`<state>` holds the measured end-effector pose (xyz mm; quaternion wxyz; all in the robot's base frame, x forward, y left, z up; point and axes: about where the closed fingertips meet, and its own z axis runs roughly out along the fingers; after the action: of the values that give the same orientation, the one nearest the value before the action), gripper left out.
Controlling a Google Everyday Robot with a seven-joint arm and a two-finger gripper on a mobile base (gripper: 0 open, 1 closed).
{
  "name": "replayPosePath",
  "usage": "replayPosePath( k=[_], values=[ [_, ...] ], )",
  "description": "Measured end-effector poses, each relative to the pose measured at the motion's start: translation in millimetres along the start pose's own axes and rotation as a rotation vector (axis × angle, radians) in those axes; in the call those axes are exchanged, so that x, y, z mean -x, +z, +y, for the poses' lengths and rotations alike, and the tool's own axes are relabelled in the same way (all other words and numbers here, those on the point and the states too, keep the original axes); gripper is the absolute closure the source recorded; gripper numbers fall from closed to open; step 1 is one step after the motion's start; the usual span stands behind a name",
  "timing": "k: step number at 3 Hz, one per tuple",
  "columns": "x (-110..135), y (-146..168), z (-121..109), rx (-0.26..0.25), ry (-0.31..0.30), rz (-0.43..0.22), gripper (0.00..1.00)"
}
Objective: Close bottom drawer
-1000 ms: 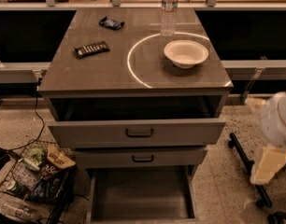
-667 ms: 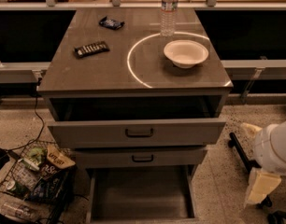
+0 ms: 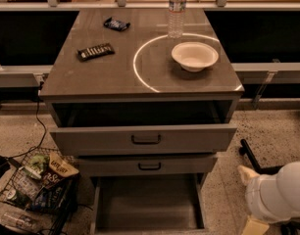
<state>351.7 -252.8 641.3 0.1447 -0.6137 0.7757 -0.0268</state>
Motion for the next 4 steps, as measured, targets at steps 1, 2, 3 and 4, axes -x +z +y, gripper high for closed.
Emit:
replayPosePath(
  k=[1,2,3,4],
  values=[
    [0,1,-1,-0.014,0.0,-0.002,0.0],
    [3,2,-3,-0.03,-0.013,0.009,0.0],
    [-14,39,4,-0.017,-0.007,0.034,0.0],
    [-51,95,20,0.008,-0.053,0.051,0.0]
  ],
)
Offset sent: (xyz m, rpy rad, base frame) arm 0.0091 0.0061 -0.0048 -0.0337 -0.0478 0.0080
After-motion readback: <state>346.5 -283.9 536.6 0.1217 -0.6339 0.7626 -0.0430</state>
